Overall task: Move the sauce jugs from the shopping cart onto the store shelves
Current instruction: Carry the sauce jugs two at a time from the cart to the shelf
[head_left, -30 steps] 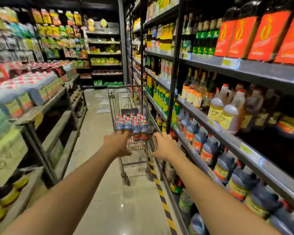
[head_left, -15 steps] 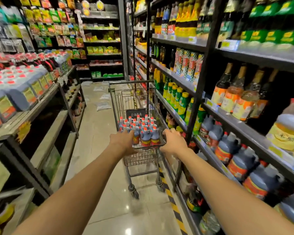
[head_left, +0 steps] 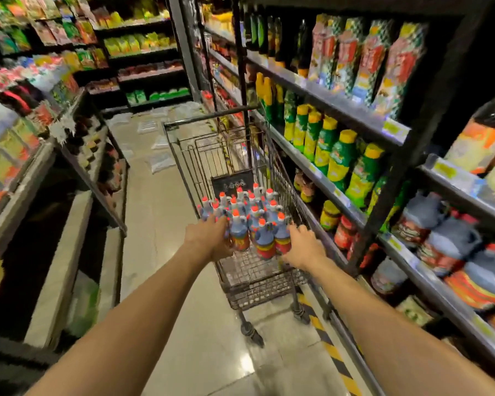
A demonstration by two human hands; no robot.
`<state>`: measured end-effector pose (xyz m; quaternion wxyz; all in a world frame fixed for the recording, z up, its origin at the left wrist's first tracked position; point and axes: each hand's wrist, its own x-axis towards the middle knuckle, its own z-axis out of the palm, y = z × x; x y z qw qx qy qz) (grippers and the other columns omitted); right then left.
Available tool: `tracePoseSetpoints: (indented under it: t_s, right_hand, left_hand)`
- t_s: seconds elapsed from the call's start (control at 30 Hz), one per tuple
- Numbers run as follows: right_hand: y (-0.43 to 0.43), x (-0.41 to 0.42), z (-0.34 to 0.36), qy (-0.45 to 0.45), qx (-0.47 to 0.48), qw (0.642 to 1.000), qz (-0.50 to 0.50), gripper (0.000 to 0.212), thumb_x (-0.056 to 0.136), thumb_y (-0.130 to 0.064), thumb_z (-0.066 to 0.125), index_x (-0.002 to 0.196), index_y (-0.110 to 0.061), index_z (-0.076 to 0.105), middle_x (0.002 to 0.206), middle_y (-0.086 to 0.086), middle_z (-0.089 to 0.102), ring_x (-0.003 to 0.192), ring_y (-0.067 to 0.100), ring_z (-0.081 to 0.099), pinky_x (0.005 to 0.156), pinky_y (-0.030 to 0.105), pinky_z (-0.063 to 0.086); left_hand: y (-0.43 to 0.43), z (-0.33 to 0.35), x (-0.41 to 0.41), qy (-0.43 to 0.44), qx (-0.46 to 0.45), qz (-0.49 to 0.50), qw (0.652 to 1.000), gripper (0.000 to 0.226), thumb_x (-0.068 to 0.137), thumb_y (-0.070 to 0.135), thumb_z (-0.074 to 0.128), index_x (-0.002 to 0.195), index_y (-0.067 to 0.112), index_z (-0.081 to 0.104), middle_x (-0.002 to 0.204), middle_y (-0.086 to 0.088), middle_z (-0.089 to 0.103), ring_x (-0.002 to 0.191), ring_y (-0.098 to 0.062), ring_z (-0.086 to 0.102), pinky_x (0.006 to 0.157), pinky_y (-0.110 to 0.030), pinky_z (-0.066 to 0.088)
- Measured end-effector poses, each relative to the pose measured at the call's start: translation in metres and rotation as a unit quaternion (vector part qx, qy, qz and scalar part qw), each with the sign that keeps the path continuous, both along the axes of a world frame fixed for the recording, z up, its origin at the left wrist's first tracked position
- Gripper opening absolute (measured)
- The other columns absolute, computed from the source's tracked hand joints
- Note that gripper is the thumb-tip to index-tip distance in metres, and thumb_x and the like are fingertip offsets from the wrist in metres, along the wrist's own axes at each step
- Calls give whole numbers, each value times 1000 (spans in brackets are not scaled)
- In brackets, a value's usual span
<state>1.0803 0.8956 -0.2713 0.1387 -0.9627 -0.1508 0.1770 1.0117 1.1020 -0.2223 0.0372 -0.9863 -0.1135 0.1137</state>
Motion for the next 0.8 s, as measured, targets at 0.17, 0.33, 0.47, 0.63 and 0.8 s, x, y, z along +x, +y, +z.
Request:
tracePoseSetpoints:
  t_s: [0.17,0.33,0.47,0.63,0.8]
  right_hand:
    - [26,43,-31,23,-20,999,-36,78,84,-44,72,147,-18,33,148,11,37,138,33,34,105,47,40]
    - [55,80,-72,68,-44,991,-110,72,84,-39,71,143,-19,36,144,11,38,136,33,35,105,45,41]
    - [91,107,-105,106,-38,978,-173,71,85,-38,70,143,-17,37,146,11,38,137,33,36,108,43,39]
    - [118,119,-143,151,-13,962,-226,73,89,-36,66,149,-14,29,153,13,31,140,34,31,109,44,38]
    - [115,139,-192,169,5,952,-257,78,94,-35,61,156,-15,18,160,11,22,147,31,23,114,42,33]
  left_hand:
    - [41,-41,72,34,-6,-46,998,82,77,62,62,143,21,32,145,-8,43,129,-33,47,95,-47,48]
    - [69,-89,155,73,-17,-139,987,73,80,57,63,138,21,38,140,-7,47,125,-32,49,94,-47,48]
    - [92,-133,220,97,-39,-213,971,72,87,48,58,145,15,30,142,-11,44,126,-34,47,89,-45,46]
    - [96,-184,276,132,-90,-253,954,70,85,49,62,138,13,34,139,-11,45,123,-36,52,87,-44,47]
    - [80,-258,318,139,-106,-310,935,62,81,46,64,128,12,42,135,-13,46,122,-34,49,91,-44,46]
